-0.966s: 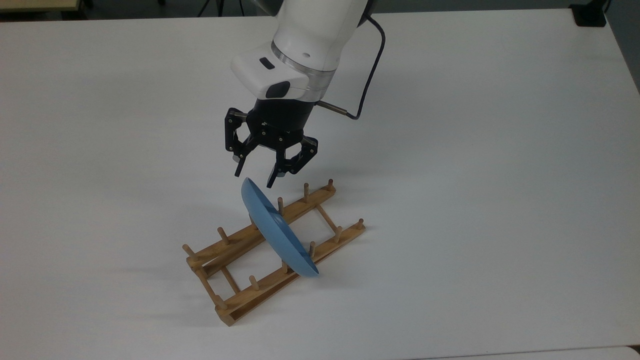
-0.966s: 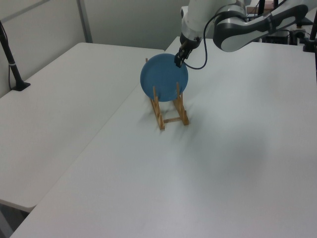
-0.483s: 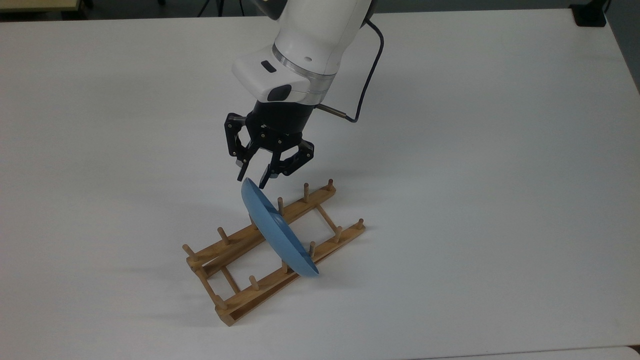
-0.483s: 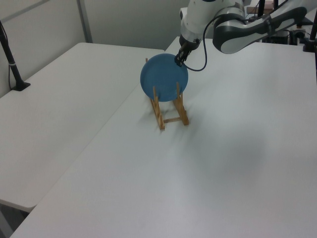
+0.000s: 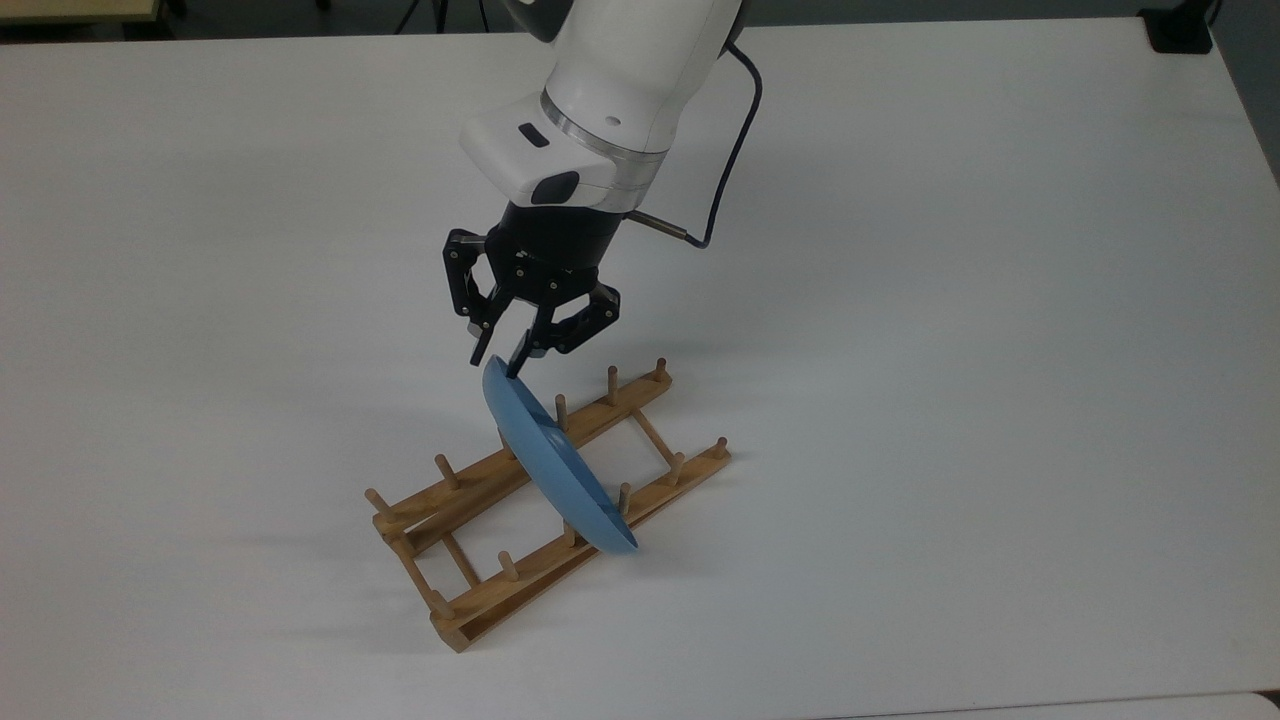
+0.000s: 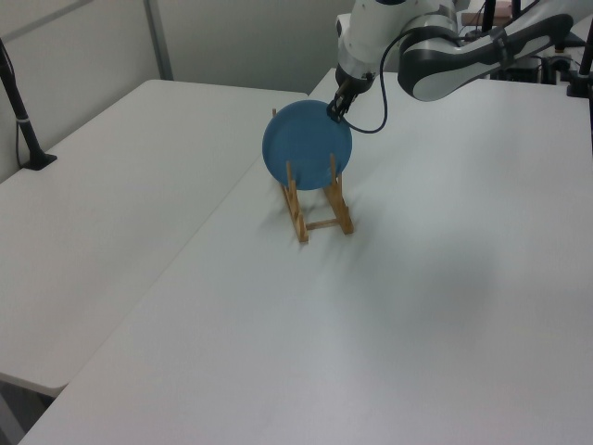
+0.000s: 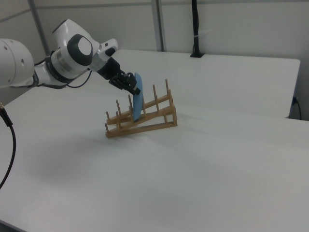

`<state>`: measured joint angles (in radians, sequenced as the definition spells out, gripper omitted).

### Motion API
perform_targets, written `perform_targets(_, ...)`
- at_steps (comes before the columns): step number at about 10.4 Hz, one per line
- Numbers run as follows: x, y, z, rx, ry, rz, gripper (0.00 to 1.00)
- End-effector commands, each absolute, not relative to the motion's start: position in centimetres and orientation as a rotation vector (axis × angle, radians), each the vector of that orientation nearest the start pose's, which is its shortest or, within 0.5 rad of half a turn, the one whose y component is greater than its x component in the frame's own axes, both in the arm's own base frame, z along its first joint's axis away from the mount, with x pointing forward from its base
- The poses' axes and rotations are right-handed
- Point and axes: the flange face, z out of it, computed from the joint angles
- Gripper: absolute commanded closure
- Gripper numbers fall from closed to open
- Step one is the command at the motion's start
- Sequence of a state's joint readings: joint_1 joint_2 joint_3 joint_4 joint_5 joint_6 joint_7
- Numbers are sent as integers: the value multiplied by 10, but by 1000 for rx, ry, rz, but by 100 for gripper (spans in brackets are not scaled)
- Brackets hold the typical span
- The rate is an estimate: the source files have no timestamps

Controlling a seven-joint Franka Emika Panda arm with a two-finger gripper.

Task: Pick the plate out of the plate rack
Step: 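Lower the gripper onto the plate rim and close on it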

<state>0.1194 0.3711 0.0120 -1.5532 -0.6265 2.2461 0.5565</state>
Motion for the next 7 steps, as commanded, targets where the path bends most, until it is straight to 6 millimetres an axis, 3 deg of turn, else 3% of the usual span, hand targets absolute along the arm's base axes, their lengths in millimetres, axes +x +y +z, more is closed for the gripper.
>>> perform_targets(1,699,72,474,-3435,184,-901,84)
perform_targets(2,699,71,475,-3435,183,-903,90)
perform_targets(7,701,62,478,-3433,173,-942,100)
